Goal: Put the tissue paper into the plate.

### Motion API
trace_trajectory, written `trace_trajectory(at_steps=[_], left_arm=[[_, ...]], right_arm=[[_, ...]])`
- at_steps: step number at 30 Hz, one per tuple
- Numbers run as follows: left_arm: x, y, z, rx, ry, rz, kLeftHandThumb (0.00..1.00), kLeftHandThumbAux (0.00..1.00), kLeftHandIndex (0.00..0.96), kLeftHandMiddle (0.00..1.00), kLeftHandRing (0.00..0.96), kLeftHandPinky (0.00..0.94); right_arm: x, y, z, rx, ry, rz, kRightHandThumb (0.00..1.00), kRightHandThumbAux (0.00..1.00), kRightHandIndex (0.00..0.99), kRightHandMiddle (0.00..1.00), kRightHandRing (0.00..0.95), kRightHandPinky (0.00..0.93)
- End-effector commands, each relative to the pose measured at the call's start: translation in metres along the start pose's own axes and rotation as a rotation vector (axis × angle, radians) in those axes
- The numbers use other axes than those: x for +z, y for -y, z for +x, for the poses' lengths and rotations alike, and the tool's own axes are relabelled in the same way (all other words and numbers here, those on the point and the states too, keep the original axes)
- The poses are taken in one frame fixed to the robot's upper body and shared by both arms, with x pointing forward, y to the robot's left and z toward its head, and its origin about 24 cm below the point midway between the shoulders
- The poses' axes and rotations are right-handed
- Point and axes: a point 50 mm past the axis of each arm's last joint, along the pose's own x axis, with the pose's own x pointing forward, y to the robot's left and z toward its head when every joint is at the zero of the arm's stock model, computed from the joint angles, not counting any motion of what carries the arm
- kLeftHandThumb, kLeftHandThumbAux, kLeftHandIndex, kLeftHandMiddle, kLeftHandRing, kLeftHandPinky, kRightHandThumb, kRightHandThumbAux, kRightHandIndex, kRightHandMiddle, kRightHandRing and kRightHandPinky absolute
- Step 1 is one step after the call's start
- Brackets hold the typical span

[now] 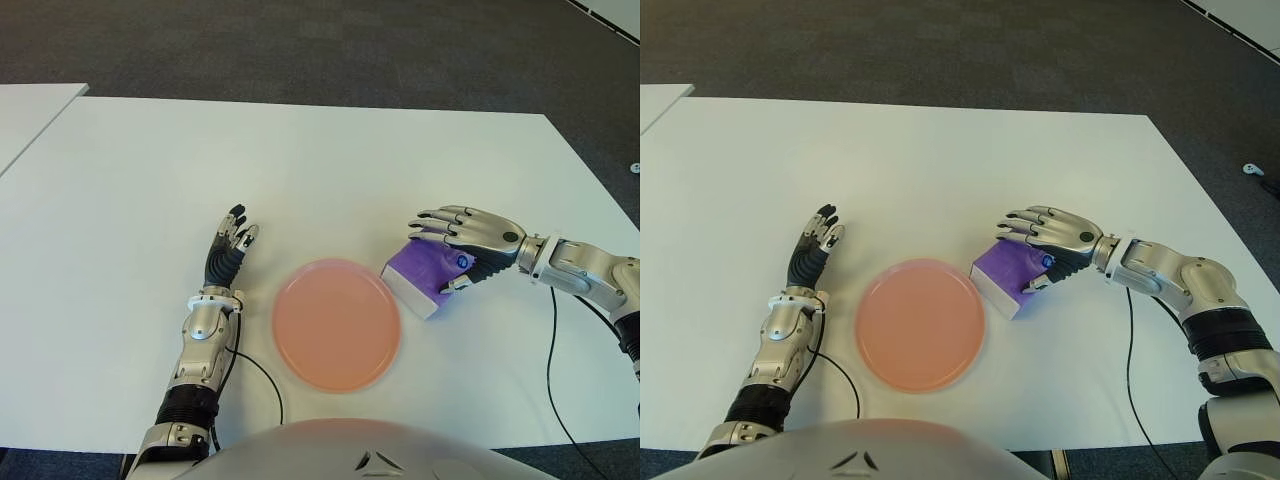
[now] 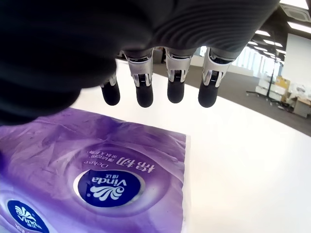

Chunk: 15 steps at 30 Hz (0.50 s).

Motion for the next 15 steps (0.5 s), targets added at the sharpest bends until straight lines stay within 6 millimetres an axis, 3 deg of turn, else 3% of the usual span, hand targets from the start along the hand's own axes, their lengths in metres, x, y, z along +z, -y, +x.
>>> trace_trajectory(at_steps=[1,15], left_arm=[[-0.02,-0.002,-0.013,0.022,-0.116,-0.004,0.0,0.475,0.0,0.0,0.0,0.0],[-0.02,-0.002,-0.013,0.017,-0.12,-0.012,0.0,0.473,0.0,0.0,0.0,0.0]], right_arm=[[0.002,-0.002,0.002,0.01,0.015,-0.005,0.389,0.227,0.0,0.0,0.0,0.0],[0.002,0.002,-0.01,0.007,-0.008,-0.015,0.356,0.23,0.0,0.0,0.0,0.0]])
